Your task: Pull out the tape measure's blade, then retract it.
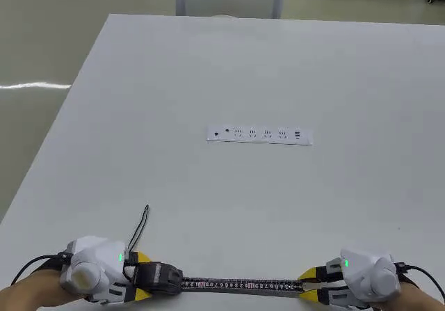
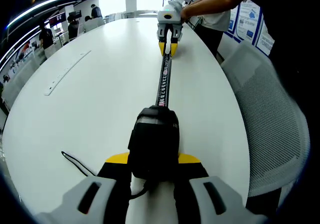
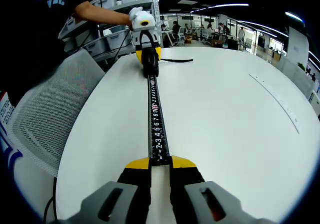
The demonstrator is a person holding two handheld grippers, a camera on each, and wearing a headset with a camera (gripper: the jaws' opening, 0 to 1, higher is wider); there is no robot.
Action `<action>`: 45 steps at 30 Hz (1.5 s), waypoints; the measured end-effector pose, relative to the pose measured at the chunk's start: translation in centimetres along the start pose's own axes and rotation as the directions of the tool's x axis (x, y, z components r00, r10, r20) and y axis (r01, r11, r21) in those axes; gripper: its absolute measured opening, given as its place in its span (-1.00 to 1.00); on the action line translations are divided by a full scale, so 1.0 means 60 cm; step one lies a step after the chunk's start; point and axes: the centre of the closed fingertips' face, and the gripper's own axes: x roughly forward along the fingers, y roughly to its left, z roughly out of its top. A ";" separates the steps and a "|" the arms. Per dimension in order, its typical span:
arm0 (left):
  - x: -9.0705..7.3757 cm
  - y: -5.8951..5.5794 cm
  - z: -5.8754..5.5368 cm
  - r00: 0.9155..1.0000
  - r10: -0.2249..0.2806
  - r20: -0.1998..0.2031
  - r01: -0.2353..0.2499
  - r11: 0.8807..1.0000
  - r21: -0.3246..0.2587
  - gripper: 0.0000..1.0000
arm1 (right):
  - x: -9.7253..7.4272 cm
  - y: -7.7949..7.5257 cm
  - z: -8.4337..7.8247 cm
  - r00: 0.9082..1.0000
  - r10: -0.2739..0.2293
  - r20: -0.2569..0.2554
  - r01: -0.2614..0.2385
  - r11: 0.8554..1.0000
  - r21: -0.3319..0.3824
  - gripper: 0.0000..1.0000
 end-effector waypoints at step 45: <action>-0.014 0.003 0.016 0.998 0.046 0.034 -0.045 0.999 -0.031 -0.25 | -0.009 0.014 0.013 0.996 -0.068 -0.051 0.069 0.998 0.006 -0.34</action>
